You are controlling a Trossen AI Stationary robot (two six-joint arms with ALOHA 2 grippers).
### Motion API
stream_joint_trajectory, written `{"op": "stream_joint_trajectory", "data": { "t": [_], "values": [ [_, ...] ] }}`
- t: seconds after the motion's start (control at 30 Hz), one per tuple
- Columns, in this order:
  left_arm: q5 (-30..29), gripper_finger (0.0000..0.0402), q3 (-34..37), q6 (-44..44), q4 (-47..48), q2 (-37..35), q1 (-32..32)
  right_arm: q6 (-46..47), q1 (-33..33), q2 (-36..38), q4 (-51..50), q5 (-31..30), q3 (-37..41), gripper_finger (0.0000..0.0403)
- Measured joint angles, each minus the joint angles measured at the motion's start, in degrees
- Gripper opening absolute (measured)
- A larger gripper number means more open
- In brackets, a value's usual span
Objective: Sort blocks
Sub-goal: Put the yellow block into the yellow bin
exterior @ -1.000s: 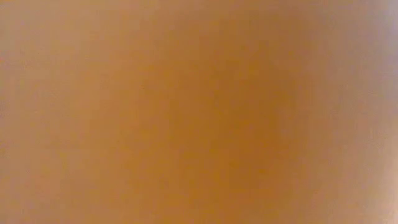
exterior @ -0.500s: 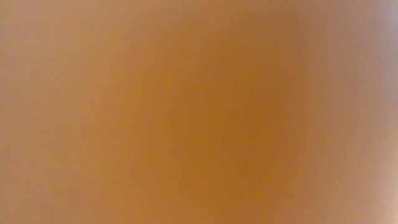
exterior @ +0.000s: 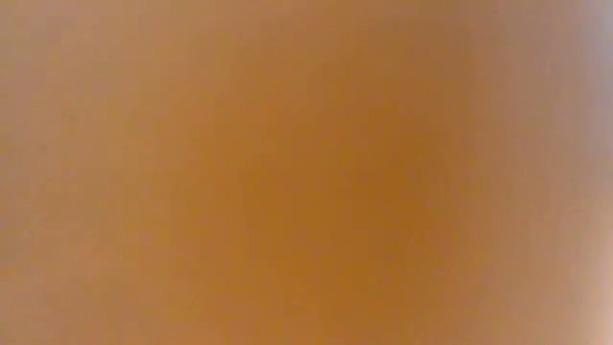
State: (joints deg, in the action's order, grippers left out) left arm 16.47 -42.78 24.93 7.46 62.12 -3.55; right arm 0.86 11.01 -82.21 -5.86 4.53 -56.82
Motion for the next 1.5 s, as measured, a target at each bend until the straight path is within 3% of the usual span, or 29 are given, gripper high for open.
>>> {"op": "stream_joint_trajectory", "data": {
  "t": [0.17, 0.37, 0.5, 0.8, 1.0, 1.13, 1.3, 1.5],
  "values": [
    [-7.06, 0.0089, 0.0, 10.27, -8.13, 9.31, -11.15, 0.01, -1.44, 0.0, -0.67, 0.02, 0.0, 0.0192],
    [-11.84, 0.0089, -1.2, 18.36, -20.46, 19.2, -19.3, 1.06, -1.76, 0.02, -0.45, 0.06, 0.0, 0.0192],
    [-15.23, 0.0089, -4.15, 25.08, -19.96, 24.32, -22.18, 3.53, -1.76, 0.04, -0.45, 0.05, 0.0, 0.0192],
    [-15.28, 0.0089, -10.87, 37.29, -19.77, 33.54, -25.84, 4.56, -1.79, 0.04, -0.4, 0.05, 0.0, 0.0192],
    [-14.44, 0.009, -12.57, 39.28, -19.21, 35.13, -25.67, 5.56, -3.18, 0.04, -0.44, -0.01, 0.0, 0.0192],
    [-13.49, 0.0117, -12.57, 39.28, -18.43, 35.2, -25.34, 5.49, -4.73, 0.04, -1.41, 0.02, 0.0, 0.0192],
    [-12.9, 0.0183, -12.57, 38.85, -18.48, 35.2, -24.98, 4.46, -6.04, 0.04, -3.47, 0.0, 0.0, 0.0192],
    [-8.28, 0.0232, -12.55, 37.91, -18.48, 35.2, -22.96, 4.05, -6.26, 0.04, -3.59, 0.0, 0.0, 0.0192]
  ]
}}
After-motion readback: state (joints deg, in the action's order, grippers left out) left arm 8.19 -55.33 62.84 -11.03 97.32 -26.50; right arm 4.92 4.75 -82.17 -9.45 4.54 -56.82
